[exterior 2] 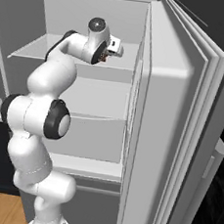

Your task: Place one onion and one chicken drumstick in each tupperware on the nearby counter, to pack two identical lunches.

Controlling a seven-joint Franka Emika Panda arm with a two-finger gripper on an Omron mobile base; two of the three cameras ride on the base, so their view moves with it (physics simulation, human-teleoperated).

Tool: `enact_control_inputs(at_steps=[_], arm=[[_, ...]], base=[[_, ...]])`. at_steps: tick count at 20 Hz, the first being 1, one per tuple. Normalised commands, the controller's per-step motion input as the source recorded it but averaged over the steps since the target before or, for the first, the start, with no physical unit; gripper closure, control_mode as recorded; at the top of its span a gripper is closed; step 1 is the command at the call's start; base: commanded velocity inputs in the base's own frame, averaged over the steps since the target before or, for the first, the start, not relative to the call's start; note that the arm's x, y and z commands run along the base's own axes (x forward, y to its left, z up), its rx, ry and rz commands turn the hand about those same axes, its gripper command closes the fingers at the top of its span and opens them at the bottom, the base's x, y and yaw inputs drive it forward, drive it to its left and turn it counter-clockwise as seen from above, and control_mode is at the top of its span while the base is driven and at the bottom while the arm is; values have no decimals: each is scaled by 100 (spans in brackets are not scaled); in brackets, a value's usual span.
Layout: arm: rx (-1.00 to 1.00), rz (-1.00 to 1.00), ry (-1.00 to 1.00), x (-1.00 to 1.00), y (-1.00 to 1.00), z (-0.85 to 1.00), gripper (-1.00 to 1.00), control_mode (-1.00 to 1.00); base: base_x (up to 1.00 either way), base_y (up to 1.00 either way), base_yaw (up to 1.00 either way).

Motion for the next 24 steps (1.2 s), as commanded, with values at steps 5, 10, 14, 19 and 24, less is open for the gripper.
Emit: enact_control_inputs(at_steps=[5, 10, 14, 19, 24], arm=[[0, 0, 13, -100, 10, 10, 100, -100], [-3, 0, 34, -100, 4, 40, 100, -100], [-9, 0, 33, -100, 16, 22, 100, -100], [-11, 0, 9, -100, 20, -51, 100, -100], [-3, 0, 6, -100, 1, -72, 100, -100]], base=[[0, 0, 0], [0, 0, 0], [0, 0, 0], [0, 0, 0], [0, 0, 0]])
